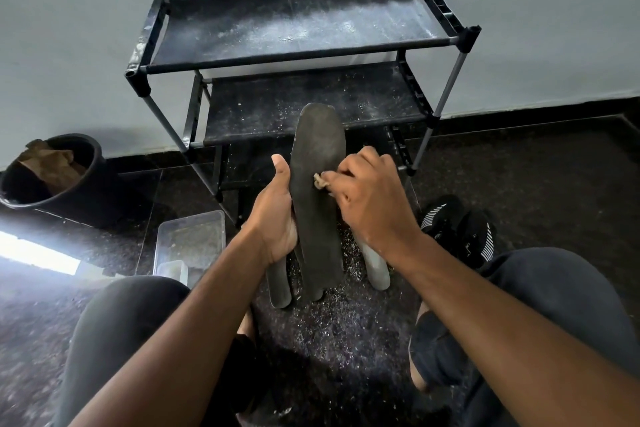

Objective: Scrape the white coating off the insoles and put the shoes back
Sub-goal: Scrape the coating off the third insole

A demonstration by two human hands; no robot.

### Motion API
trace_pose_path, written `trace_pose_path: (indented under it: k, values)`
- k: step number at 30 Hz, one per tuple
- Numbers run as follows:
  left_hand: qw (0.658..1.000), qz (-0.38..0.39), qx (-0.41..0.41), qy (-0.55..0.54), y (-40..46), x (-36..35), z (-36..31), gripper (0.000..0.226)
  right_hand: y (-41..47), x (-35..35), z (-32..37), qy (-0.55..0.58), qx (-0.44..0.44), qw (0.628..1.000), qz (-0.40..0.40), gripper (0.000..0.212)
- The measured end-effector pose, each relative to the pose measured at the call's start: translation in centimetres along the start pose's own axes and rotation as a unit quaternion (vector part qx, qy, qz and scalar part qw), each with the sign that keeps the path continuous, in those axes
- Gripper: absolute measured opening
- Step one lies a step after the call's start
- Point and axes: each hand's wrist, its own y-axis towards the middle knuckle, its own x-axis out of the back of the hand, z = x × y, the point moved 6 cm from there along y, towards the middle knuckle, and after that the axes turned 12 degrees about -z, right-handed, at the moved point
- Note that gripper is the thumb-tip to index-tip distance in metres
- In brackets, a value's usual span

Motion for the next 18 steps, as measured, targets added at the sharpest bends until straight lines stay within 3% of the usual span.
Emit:
trace_pose_path:
  k: [5,12,18]
  values:
    - [0.999,0.022,0.025,0.025,-0.5,-0.5,0.7,0.085,-1.1,-0.4,2.5,0.055,0.042,0.998,0.012,0.022]
    - [0.996,0.057,0.04,0.051,-1.1,-1.5,1.6,0.08,0.8,1.2,-2.1,-0.013,-0.088,0.993,-0.081,0.016]
    - [0.997,0.04,0.041,0.044,-0.4,-0.6,1.3,0.085,-1.0,-0.5,2.4,0.056,-0.002,0.998,-0.019,0.019]
